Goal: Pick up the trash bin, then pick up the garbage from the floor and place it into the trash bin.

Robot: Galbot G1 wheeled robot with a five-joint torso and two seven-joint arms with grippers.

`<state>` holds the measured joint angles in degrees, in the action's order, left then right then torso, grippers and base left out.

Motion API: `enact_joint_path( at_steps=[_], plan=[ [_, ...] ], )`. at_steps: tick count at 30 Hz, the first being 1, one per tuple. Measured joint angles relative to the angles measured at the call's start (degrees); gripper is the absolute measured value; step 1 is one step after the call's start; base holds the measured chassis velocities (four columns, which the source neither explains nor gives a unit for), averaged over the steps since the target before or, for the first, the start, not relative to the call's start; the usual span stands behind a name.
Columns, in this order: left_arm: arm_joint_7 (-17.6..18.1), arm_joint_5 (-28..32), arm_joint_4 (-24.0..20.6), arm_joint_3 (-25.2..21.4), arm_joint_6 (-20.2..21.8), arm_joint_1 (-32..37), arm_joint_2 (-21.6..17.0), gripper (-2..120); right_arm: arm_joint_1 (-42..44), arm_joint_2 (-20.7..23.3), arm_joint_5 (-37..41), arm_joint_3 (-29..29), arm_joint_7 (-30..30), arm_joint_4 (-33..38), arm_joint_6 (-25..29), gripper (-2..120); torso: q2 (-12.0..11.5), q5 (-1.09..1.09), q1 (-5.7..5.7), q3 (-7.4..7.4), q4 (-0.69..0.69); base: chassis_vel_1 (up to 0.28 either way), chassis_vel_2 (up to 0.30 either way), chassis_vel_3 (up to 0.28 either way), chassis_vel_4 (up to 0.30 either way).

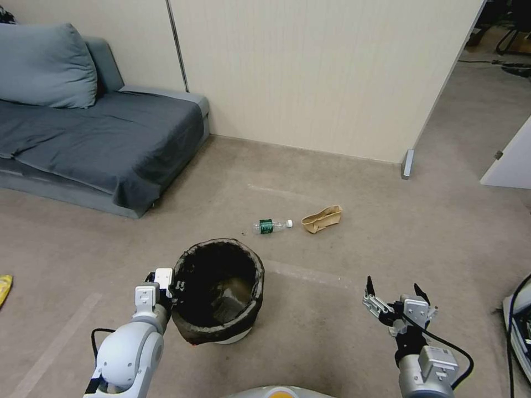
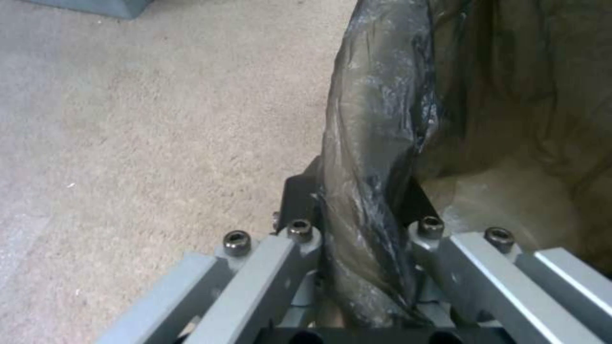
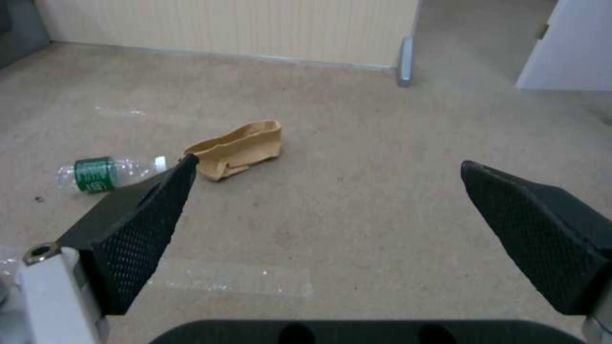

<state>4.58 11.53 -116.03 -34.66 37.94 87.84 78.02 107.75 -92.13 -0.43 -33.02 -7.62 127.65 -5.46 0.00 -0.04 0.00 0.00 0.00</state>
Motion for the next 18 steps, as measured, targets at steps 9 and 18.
enact_joint_path(
  at_steps=[9, 18],
  plan=[
    [0.17, 1.39, -7.12, -2.46, -0.92, 2.56, -0.28, 4, -1.06, 0.00, 0.94, -0.93, -0.43, 0.82, -0.64, 100, -0.01, 0.01, 0.00, 0.01, 0.00, 0.000, 0.000, 0.000, 0.000],
    [0.45, 3.93, -18.10, -4.21, -1.09, 6.86, -0.71, 4, -1.64, 0.00, 1.84, -1.92, -1.05, 0.97, -0.96, 100, -0.01, 0.04, 0.00, 0.00, 0.00, 0.000, 0.000, 0.000, 0.000]
  ],
)
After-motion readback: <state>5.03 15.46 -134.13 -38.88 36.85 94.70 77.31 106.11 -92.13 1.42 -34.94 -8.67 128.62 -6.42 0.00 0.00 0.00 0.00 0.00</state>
